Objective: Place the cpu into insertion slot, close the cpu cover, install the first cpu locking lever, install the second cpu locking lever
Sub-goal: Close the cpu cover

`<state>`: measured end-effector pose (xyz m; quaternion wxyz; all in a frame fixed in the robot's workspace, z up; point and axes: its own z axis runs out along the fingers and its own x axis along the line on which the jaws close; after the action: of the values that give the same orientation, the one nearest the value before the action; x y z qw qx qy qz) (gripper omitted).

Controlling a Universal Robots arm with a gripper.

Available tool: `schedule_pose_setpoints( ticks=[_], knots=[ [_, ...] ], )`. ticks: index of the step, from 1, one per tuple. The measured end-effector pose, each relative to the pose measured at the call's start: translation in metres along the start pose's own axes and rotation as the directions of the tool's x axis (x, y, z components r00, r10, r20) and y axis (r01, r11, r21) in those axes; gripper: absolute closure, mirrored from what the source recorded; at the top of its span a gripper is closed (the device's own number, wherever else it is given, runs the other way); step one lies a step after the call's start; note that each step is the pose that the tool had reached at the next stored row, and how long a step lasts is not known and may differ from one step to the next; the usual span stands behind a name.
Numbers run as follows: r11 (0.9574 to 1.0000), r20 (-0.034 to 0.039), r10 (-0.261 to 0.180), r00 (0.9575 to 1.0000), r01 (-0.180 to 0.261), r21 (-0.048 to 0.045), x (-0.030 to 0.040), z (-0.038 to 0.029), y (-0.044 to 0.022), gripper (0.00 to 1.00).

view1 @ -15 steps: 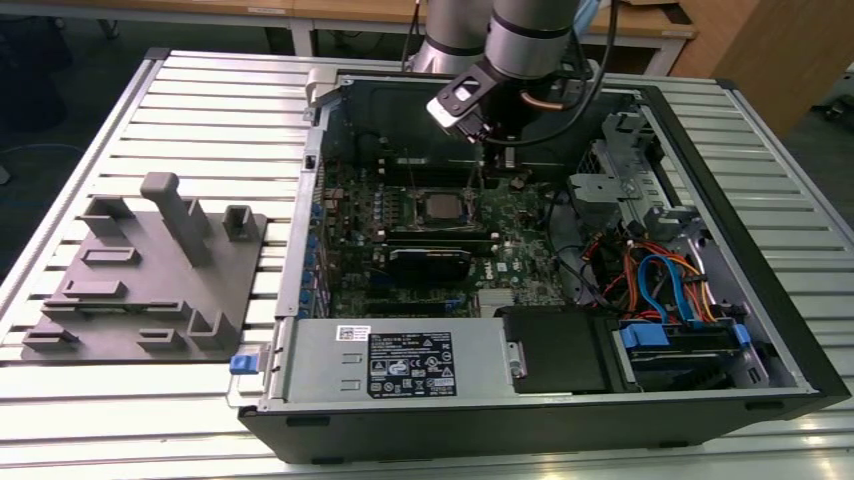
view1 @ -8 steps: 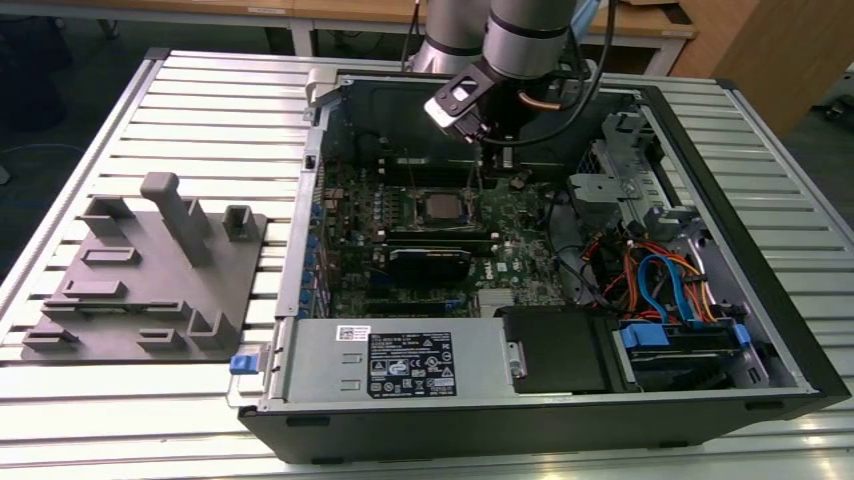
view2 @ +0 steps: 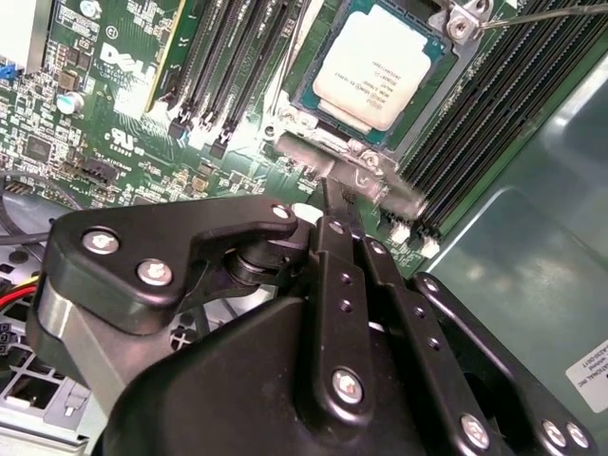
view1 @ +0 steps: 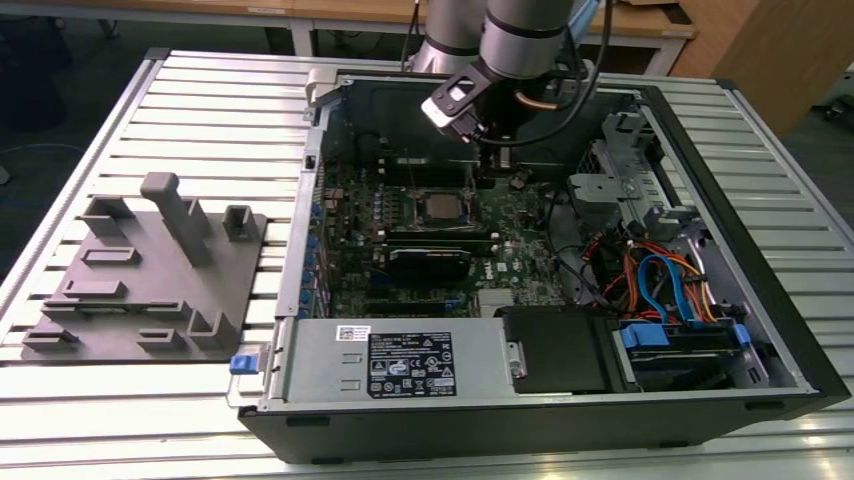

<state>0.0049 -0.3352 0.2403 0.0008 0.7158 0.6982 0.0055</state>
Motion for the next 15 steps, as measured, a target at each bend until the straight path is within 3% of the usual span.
schedule_pose_setpoints(
  ticks=[15],
  knots=[
    [1.0000, 0.0001, 0.000, 1.0000, 0.000, 0.0009, 0.0000, 0.0000, -0.0013, 0.90]
  ],
)
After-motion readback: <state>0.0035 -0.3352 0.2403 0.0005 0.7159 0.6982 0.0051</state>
